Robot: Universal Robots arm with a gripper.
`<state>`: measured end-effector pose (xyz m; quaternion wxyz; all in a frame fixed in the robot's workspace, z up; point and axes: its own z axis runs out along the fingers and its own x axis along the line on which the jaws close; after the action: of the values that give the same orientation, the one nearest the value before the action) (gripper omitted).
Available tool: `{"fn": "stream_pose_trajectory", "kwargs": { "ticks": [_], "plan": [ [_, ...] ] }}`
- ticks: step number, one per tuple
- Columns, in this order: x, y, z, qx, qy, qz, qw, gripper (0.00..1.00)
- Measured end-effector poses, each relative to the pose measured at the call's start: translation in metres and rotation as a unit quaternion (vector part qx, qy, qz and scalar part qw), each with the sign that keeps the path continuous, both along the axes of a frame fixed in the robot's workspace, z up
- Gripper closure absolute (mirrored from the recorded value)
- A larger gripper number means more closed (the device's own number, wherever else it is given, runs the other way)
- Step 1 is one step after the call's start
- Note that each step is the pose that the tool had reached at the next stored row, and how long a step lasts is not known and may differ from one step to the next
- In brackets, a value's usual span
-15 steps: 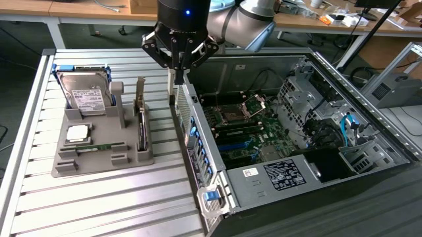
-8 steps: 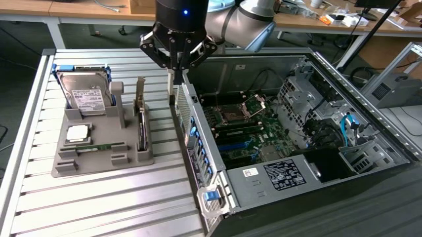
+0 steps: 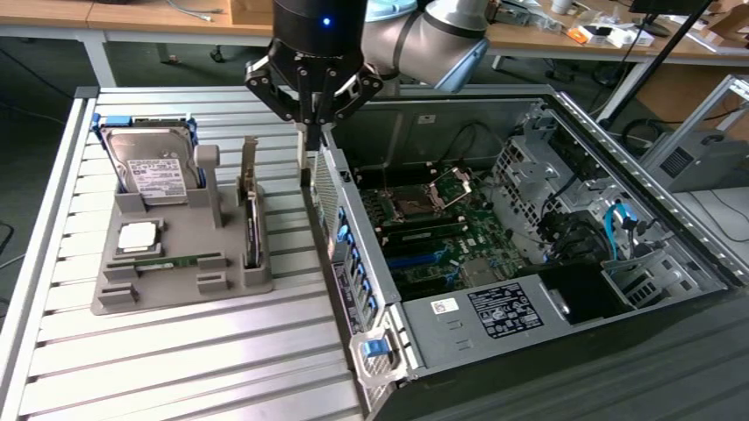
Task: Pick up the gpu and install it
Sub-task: 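Reach for the gpu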
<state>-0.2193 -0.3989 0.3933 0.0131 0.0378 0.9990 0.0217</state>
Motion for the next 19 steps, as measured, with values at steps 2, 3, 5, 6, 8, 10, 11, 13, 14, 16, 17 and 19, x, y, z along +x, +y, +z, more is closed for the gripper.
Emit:
{"fn": "stream_pose_trajectory", "kwargs": {
  "ticks": [2,3,5,6,8,10,11,13,14,16,17,19],
  "plan": [
    [-0.0009,0.0000,0.0000,0.0000,0.0000,0.000,1.0000,0.89],
    [-0.0014,0.0000,0.0000,0.0000,0.0000,0.000,1.0000,0.89],
    [-0.0020,0.0000,0.0000,0.0000,0.0000,0.000,1.0000,0.89],
    [-0.0023,0.0000,0.0000,0.0000,0.0000,0.000,1.0000,0.89],
    [-0.0028,0.0000,0.0000,0.0000,0.0000,0.000,1.0000,0.89],
    [-0.0034,0.0000,0.0000,0.0000,0.0000,0.000,1.0000,0.89],
    [-0.0038,0.0000,0.0000,0.0000,0.0000,0.000,1.0000,0.89],
    [-0.0045,0.0000,0.0000,0.0000,0.0000,0.000,1.0000,0.89],
    [-0.0052,0.0000,0.0000,0.0000,0.0000,0.000,1.0000,0.89],
    [-0.0060,0.0000,0.0000,0.0000,0.0000,0.000,1.0000,0.89],
    [-0.0065,0.0000,0.0000,0.0000,0.0000,0.000,1.0000,0.89],
    [-0.0074,0.0000,0.0000,0.0000,0.0000,0.000,1.0000,0.89]
  ]
}}
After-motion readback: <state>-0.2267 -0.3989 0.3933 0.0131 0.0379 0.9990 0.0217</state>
